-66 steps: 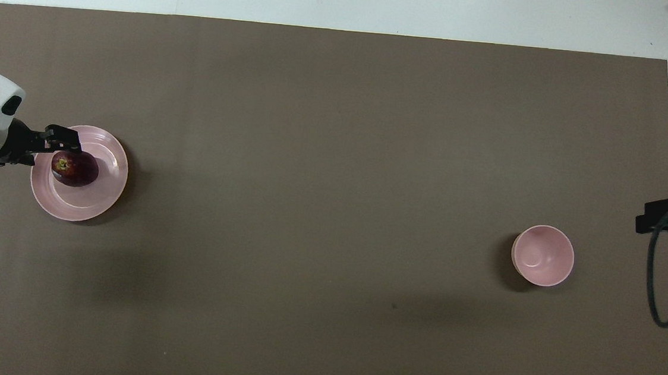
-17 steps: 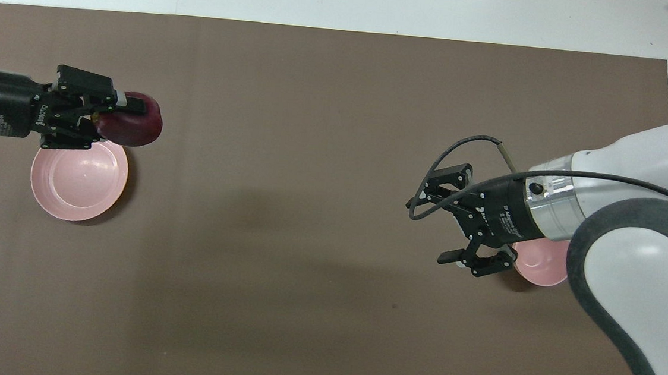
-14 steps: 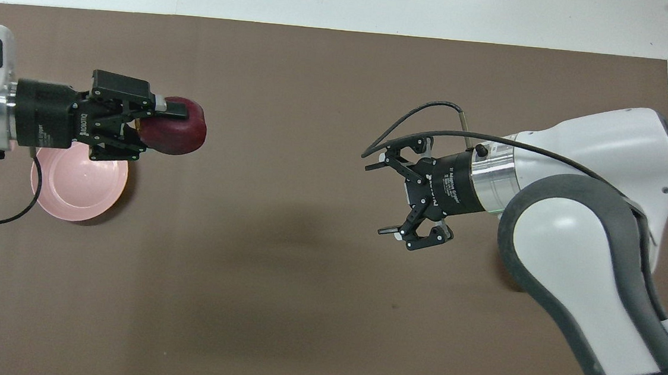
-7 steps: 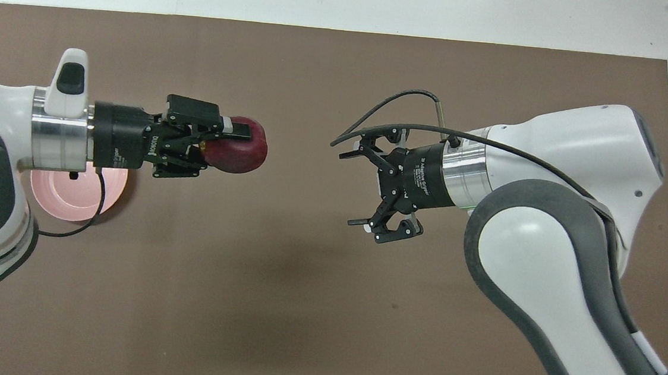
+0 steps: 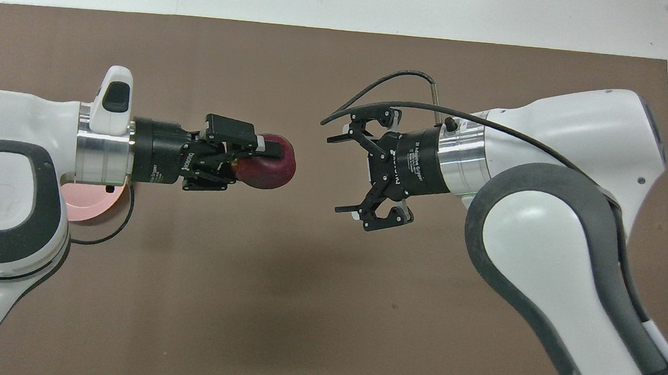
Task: Move apple from plate to bowl
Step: 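Close the right gripper on the apple held by the left gripper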
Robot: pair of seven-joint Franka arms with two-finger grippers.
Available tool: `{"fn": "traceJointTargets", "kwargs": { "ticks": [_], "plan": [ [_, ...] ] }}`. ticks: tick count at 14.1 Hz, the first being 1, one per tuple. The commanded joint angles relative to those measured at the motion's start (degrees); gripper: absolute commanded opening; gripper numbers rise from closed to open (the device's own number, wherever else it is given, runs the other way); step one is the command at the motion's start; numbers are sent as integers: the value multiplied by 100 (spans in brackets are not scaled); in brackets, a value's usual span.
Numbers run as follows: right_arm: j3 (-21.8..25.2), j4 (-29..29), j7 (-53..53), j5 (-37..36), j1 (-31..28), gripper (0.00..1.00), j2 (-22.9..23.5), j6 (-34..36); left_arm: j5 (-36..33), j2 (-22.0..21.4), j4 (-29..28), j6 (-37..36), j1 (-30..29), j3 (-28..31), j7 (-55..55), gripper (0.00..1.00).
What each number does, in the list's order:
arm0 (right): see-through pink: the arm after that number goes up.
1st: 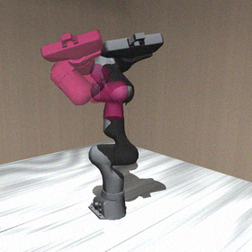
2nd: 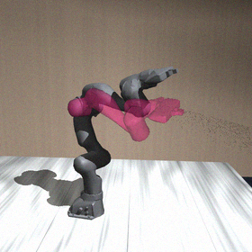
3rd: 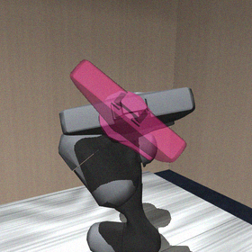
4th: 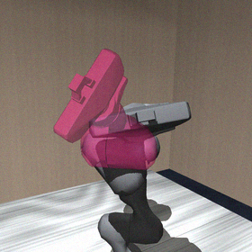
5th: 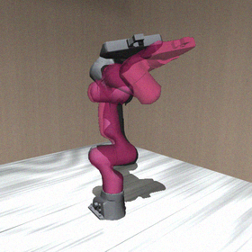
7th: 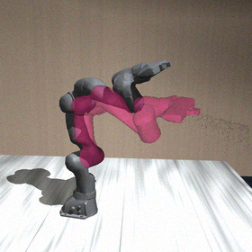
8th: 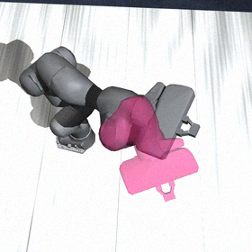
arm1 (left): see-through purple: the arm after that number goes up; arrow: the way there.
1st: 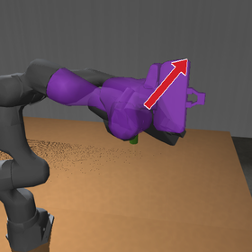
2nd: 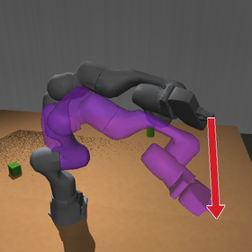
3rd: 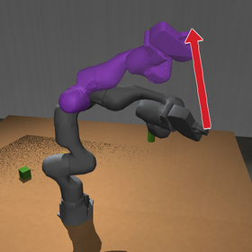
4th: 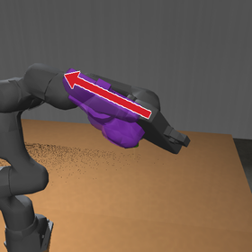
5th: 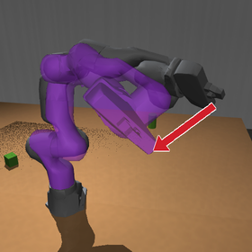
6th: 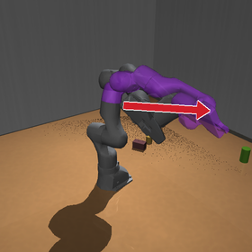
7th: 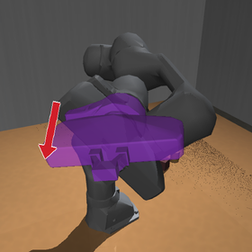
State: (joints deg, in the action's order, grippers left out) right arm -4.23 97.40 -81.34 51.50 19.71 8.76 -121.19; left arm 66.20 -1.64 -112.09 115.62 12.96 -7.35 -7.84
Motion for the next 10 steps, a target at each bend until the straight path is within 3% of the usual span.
{"fn": "traceJointTargets", "kwargs": {
  "ticks": [1, 8, 10],
  "plan": [
    [1, -54, -154, 10, 147, 100, 55, -62, 112, -214, -208, 119, 163, 102, 90, 0],
    [1, 16, -356, -105, 306, 100, -6, 25, 59, -214, -208, 119, 286, 76, 90, 0],
    [1, 16, -400, -158, 314, 21, -6, 43, 59, -214, -208, 84, 286, 85, 90, 0]
  ]
}}
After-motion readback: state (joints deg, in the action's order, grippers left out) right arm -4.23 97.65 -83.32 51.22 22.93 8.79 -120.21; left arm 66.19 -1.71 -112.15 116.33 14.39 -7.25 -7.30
